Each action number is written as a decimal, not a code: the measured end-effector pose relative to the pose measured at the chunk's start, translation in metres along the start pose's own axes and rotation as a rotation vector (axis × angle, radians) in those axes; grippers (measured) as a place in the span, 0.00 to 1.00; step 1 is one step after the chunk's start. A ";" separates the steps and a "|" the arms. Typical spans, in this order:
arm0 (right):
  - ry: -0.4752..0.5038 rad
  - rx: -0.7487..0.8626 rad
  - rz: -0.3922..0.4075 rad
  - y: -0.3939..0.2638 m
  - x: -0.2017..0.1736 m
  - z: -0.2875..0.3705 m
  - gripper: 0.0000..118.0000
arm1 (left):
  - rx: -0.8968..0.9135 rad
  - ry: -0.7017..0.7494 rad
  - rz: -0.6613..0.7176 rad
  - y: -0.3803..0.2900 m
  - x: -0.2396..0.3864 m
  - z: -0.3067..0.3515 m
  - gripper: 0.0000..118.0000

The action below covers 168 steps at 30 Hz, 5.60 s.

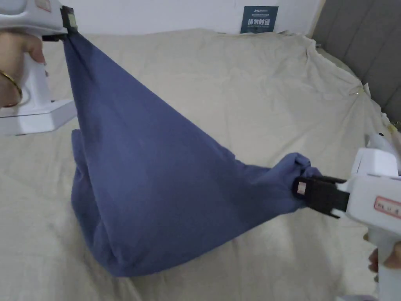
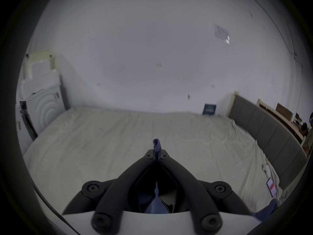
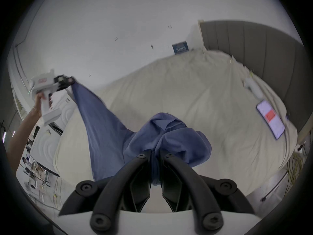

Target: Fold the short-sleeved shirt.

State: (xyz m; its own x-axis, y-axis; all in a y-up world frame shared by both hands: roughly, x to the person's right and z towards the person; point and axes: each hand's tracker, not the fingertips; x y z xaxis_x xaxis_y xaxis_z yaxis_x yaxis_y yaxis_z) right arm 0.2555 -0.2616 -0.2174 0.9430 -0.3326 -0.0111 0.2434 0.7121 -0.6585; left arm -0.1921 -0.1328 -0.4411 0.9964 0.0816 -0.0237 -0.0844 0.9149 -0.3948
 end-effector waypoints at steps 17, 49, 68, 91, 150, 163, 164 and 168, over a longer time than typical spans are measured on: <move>-0.054 0.422 0.249 0.198 -0.090 0.140 0.06 | 0.331 0.147 -0.009 0.084 -0.060 0.206 0.00; -0.377 0.596 0.237 0.456 -0.167 0.037 0.06 | 0.368 0.290 -0.119 0.222 -0.007 0.025 0.00; -0.527 0.759 0.274 0.499 -0.164 -0.112 0.06 | 0.442 0.340 -0.113 0.200 0.009 -0.151 0.00; -0.501 0.016 -0.002 0.173 0.029 -0.290 0.06 | -0.265 0.226 -0.142 -0.170 -0.008 -0.204 0.00; -0.235 0.166 0.211 -0.047 0.049 0.071 0.87 | -0.061 0.017 0.191 -0.251 -0.089 0.201 1.00; -0.208 0.554 0.187 -0.094 0.006 0.065 0.76 | 0.202 0.096 0.008 -0.272 -0.006 0.204 0.17; -0.195 0.541 0.199 -0.097 0.004 0.064 0.66 | 0.192 0.062 0.018 -0.274 -0.007 0.204 0.08; -0.172 0.526 0.216 -0.105 0.002 0.059 0.05 | 0.179 0.017 0.028 -0.278 -0.004 0.205 0.00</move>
State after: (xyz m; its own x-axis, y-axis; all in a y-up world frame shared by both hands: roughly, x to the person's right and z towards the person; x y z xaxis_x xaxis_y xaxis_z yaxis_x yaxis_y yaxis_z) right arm 0.2451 -0.3010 -0.1038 0.9963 -0.0718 0.0479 0.0798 0.9780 -0.1926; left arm -0.1747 -0.3065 -0.1434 0.9936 0.1025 -0.0484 -0.1108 0.9684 -0.2237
